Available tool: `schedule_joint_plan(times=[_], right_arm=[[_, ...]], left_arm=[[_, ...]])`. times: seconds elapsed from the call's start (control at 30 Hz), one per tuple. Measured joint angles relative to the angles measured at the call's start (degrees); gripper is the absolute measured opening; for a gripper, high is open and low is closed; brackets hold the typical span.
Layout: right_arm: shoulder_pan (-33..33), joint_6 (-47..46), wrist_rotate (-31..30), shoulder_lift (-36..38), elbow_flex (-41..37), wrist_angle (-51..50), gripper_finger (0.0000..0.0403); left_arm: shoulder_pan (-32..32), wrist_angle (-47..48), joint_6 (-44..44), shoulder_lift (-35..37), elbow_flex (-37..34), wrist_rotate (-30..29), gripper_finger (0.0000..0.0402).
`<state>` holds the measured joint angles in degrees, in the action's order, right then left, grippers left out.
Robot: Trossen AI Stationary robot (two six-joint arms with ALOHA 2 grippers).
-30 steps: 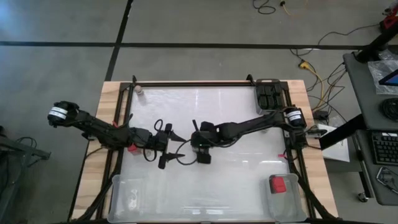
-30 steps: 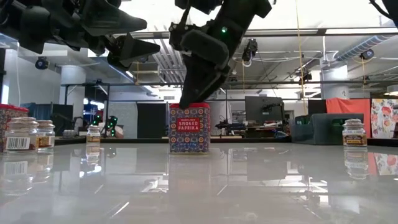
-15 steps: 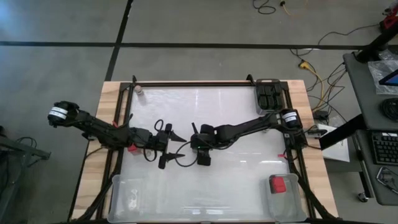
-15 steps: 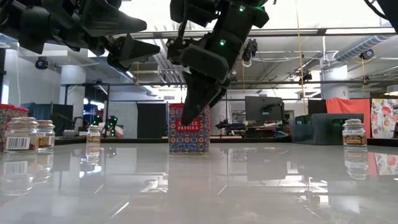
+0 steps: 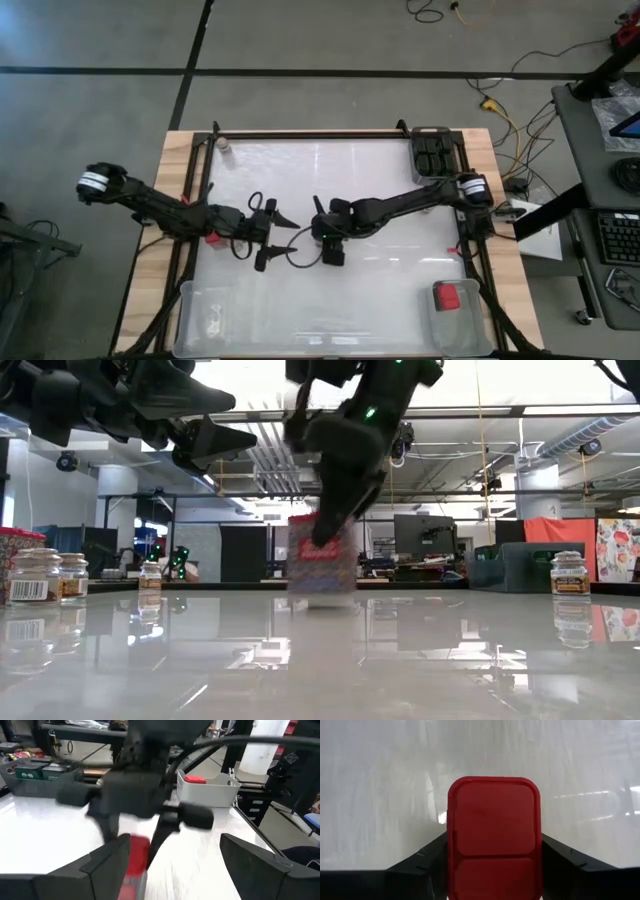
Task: Sort spices by type
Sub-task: Put the red seasoning can into the gray bin
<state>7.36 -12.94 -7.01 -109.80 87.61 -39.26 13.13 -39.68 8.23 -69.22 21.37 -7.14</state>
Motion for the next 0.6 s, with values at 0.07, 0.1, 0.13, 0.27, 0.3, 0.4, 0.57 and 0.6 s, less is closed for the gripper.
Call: schedule_joint_plan(times=[0.07, 0.1, 0.13, 0.27, 0.3, 0.4, 0.57, 0.6], right_arm=[[1.77, 0.00, 0.01, 2.09, -0.01, -3.66, 0.0225], [2.99, -0.65, -0.01, 3.17, 0.01, -5.37, 0.0224], [4.48, -1.76, 0.15, 4.47, 0.01, -7.21, 0.0221], [11.86, -12.75, 0.21, 9.36, -0.01, -12.89, 0.0208], [13.92, -16.41, 0.14, 10.50, 0.01, -14.40, 0.0208], [20.48, -29.14, -0.33, 13.58, 0.01, -18.78, 0.0210], [32.05, -53.67, -0.42, 16.79, 0.01, -24.92, 0.0226], [34.31, -58.66, -0.14, 17.41, 0.01, -26.01, 0.0225]], left_arm=[[0.00, 0.19, -0.31, 0.63, 0.00, 0.00, 0.0292], [-0.01, 0.02, -0.69, 0.80, 0.00, 0.00, 0.0292], [-0.01, 0.24, -1.08, 1.02, 0.02, 0.00, 0.0292], [-0.01, 0.44, -3.57, 1.98, 0.00, -0.02, 0.0292], [-0.01, 0.12, -4.38, 2.24, 0.00, -0.04, 0.0292], [-0.01, 0.01, -6.52, 3.22, 0.00, -1.61, 0.0292], [-0.11, -0.04, -7.42, 4.38, 0.12, -4.50, 0.0292], [-0.11, 0.01, -7.91, 4.51, 0.28, -4.50, 0.0292]])
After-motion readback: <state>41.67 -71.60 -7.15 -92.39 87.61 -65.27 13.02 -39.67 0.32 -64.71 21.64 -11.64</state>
